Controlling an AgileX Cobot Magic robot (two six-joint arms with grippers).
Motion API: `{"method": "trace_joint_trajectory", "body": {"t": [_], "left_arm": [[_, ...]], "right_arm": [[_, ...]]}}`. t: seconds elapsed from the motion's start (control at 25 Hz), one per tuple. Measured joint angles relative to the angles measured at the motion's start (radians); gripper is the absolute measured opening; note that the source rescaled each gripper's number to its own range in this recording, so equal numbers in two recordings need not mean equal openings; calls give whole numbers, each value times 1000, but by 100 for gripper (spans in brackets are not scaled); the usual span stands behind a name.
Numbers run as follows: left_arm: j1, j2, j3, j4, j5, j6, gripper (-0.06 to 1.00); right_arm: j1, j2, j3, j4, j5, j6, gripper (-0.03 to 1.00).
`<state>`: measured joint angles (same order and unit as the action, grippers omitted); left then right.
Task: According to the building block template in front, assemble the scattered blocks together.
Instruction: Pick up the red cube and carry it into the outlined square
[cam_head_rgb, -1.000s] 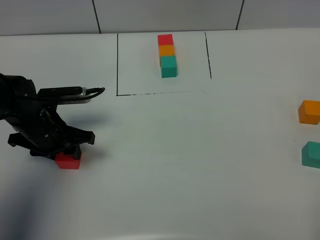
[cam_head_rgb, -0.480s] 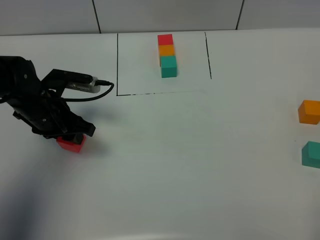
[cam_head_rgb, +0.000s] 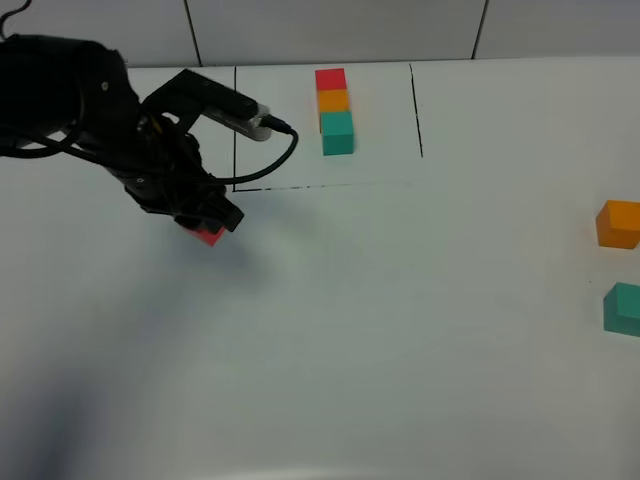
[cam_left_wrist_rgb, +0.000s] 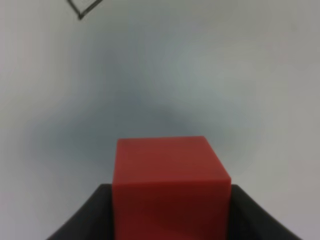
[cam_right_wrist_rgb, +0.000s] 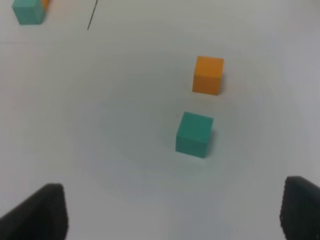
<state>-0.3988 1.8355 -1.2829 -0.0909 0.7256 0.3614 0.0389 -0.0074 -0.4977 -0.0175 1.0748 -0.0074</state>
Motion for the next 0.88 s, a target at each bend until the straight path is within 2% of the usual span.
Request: {"method": "trace_joint_trajectory", "body": {"t": [0.2, 0.52, 0.88], "left_arm": [[-62, 86, -144, 9, 79, 60, 1], [-158, 239, -356, 102, 202, 121, 1], [-201, 355, -483, 91, 240, 332, 1]], "right_arm": [[0, 0, 0, 1, 0, 0, 72], [0, 0, 0, 1, 0, 0, 72], [0, 0, 0, 2, 0, 0, 72]]}}
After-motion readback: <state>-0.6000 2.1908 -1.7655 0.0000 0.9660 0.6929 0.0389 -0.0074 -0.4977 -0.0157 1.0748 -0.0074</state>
